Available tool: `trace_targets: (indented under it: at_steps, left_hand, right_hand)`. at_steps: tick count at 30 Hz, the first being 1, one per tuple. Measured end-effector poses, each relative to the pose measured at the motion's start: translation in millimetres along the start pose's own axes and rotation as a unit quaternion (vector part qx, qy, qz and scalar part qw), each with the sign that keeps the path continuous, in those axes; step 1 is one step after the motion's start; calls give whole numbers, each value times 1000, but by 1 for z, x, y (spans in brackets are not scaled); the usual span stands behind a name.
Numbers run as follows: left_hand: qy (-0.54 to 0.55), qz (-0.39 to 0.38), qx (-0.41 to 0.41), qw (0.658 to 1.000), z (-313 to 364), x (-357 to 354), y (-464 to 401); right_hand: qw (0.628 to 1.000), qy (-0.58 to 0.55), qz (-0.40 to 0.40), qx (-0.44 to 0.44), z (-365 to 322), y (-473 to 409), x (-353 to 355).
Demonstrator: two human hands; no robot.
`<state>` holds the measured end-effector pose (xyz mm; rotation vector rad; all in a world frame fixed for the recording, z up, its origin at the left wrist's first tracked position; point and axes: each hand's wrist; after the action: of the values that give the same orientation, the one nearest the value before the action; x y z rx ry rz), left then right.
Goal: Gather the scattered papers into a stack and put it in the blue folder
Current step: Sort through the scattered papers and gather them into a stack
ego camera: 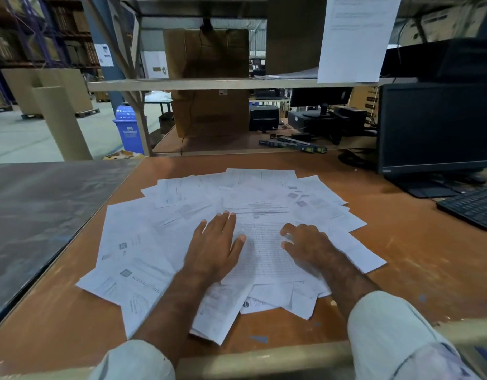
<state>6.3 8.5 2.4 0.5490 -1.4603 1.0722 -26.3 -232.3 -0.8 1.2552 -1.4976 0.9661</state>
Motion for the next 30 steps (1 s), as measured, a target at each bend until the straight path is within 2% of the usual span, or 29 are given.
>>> trace_targets:
  at_steps: [6, 9, 14, 18, 23, 30]
  left_hand:
    - [11, 14, 2, 1000, -8, -10, -45]
    - [34, 27, 10, 999, -12, -22, -46]
    - [76, 38, 23, 996, -22, -33, -41]
    - [125, 46, 41, 990, -25, -28, -40]
    - [138, 46, 40, 989, -24, -27, -41]
    - [158, 65, 68, 983, -26, -25, -39]
  right_hand:
    - [995, -30, 68, -65, -9, -32, 0]
    - [995, -39, 62, -74, -9, -31, -4]
    - [984, -154, 32, -80, -2, -33, 6]
    - [976, -196, 25, -94, 1, -30, 12]
    - [938, -331, 66, -75, 10, -27, 14]
    - [930, -359, 71, 36, 11, -33, 20]
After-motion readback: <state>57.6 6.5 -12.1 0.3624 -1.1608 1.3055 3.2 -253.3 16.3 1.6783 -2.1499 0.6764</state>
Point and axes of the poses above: each hand's wrist, its own y-axis away from the middle knuckle, its own x-axis out of the back of the hand, z = x × y, and after that the axes turned 2 degrees about -y, right-handed
